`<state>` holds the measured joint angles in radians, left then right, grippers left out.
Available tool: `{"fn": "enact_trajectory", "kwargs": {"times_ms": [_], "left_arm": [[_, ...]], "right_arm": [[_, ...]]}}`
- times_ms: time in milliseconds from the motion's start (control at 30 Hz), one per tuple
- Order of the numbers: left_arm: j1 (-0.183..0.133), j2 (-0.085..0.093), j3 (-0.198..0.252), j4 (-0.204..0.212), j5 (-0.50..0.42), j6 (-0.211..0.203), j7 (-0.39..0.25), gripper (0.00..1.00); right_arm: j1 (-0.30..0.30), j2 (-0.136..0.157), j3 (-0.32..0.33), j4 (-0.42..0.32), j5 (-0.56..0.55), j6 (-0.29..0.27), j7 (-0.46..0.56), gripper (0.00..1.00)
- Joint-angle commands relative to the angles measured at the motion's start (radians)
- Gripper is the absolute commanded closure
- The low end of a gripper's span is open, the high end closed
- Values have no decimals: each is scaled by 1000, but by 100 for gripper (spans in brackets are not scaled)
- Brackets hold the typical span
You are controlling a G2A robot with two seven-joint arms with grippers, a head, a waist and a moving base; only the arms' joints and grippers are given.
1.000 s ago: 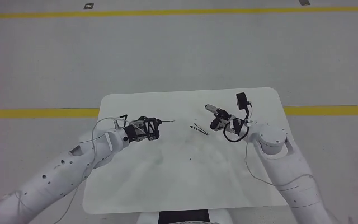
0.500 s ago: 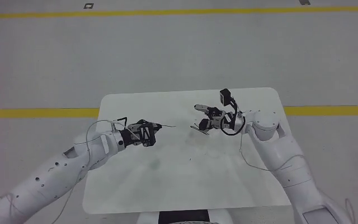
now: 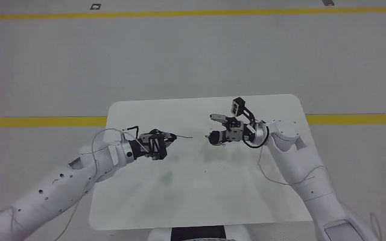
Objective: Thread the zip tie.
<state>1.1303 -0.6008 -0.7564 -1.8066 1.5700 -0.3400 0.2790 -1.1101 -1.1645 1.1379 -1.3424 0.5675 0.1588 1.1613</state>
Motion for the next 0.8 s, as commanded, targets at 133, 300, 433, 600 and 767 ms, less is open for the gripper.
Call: {"fn": "enact_trajectory", "kwargs": {"times_ms": [133,300,433,600,767], "left_arm": [[-6,27,15,7,0,0,94,100],[-29,43,33,-9,0,0,62,100],[-29,43,33,-9,0,0,62,100],[-29,36,41,-10,-1,0,80,100],[-43,32,75,2,0,0,180,100]], "right_arm": [[73,-17,-77,90,62,6,162,0],[100,-23,-107,126,58,-10,202,0],[100,-23,-107,126,58,-10,202,0],[86,-25,-118,121,68,7,189,0],[85,-33,-147,154,190,20,229,0]]}}
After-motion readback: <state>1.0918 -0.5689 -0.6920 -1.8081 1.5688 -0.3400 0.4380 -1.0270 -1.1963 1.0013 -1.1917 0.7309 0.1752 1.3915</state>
